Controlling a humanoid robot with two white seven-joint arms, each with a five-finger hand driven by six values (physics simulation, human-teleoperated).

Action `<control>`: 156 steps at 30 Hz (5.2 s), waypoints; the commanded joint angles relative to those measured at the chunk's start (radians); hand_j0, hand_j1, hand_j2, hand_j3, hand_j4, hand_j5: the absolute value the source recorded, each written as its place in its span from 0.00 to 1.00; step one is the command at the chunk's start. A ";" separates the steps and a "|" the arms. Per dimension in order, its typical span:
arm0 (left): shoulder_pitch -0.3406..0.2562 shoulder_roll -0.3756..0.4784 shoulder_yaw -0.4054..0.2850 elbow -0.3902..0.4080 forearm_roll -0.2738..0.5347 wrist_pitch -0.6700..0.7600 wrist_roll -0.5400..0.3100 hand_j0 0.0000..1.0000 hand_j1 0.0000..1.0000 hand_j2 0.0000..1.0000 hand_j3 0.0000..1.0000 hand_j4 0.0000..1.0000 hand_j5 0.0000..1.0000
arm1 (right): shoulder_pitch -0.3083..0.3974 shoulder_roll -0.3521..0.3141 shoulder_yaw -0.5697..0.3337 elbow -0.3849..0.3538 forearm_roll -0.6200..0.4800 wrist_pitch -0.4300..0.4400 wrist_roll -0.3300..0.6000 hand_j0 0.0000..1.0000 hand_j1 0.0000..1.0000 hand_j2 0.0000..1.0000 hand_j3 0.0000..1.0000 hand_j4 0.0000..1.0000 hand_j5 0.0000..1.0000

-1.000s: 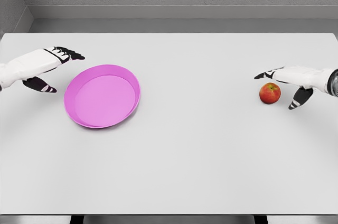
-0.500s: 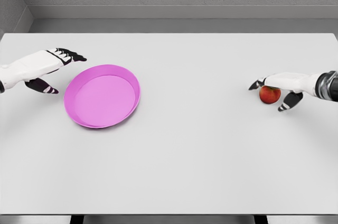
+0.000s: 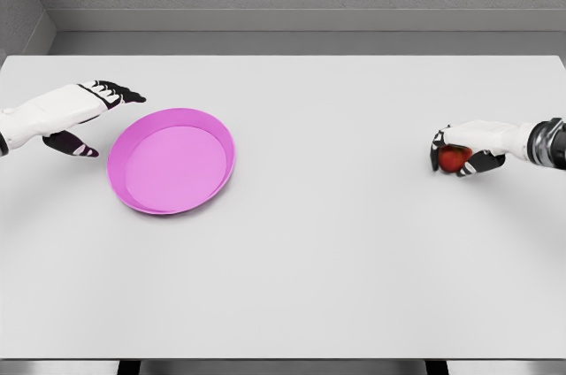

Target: Put the apple on the plate with both arms

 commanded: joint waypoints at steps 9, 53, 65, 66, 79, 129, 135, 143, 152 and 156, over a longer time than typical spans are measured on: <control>-0.002 0.008 0.004 0.000 0.008 0.001 0.002 1.00 1.00 1.00 1.00 1.00 1.00 | -0.028 -0.001 -0.003 -0.024 -0.003 -0.003 0.001 0.38 0.38 0.38 0.38 0.38 0.38; 0.000 0.011 0.004 -0.008 0.008 0.001 0.000 1.00 1.00 1.00 1.00 1.00 1.00 | -0.058 0.220 0.015 -0.257 -0.003 -0.003 0.002 0.36 0.36 0.36 0.36 0.36 0.36; 0.000 0.009 0.004 -0.011 0.006 0.001 0.000 1.00 1.00 1.00 1.00 1.00 1.00 | -0.080 0.202 0.000 -0.257 -0.001 -0.016 0.002 1.00 1.00 1.00 1.00 1.00 1.00; 0.002 0.009 0.004 -0.011 0.006 0.001 0.000 1.00 1.00 1.00 1.00 1.00 1.00 | -0.081 0.156 -0.043 -0.257 -0.004 -0.019 0.002 1.00 1.00 1.00 1.00 1.00 1.00; 0.000 0.009 0.004 -0.013 0.010 0.001 0.000 1.00 1.00 1.00 1.00 1.00 1.00 | 0.167 -0.095 -0.482 -0.183 -0.009 -0.083 0.001 1.00 1.00 1.00 1.00 1.00 1.00; -0.265 -0.468 -0.382 -0.097 -0.376 0.001 -0.064 1.00 1.00 1.00 1.00 1.00 1.00 | 0.201 -0.041 -0.428 -0.218 -0.011 -0.181 0.000 1.00 1.00 1.00 1.00 1.00 1.00; -0.301 -0.477 -0.410 -0.046 -0.275 0.001 -0.135 1.00 1.00 1.00 1.00 1.00 1.00 | 0.204 -0.045 -0.428 -0.225 -0.011 -0.181 0.000 1.00 1.00 1.00 1.00 1.00 1.00; -0.334 -0.475 -0.448 -0.030 -0.219 0.001 -0.166 1.00 1.00 1.00 1.00 1.00 1.00 | 0.207 -0.062 -0.436 -0.220 -0.008 -0.181 0.001 1.00 1.00 1.00 1.00 1.00 1.00; -0.353 -0.489 -0.442 0.030 -0.224 0.001 -0.166 1.00 1.00 1.00 1.00 1.00 1.00 | 0.209 -0.061 -0.436 -0.223 -0.006 -0.181 0.001 1.00 1.00 1.00 1.00 1.00 1.00; -0.353 -0.491 -0.444 0.030 -0.222 0.001 -0.166 0.82 0.82 0.82 0.82 0.82 0.82 | 0.207 -0.072 -0.438 -0.225 -0.006 -0.181 0.001 1.00 1.00 1.00 1.00 1.00 1.00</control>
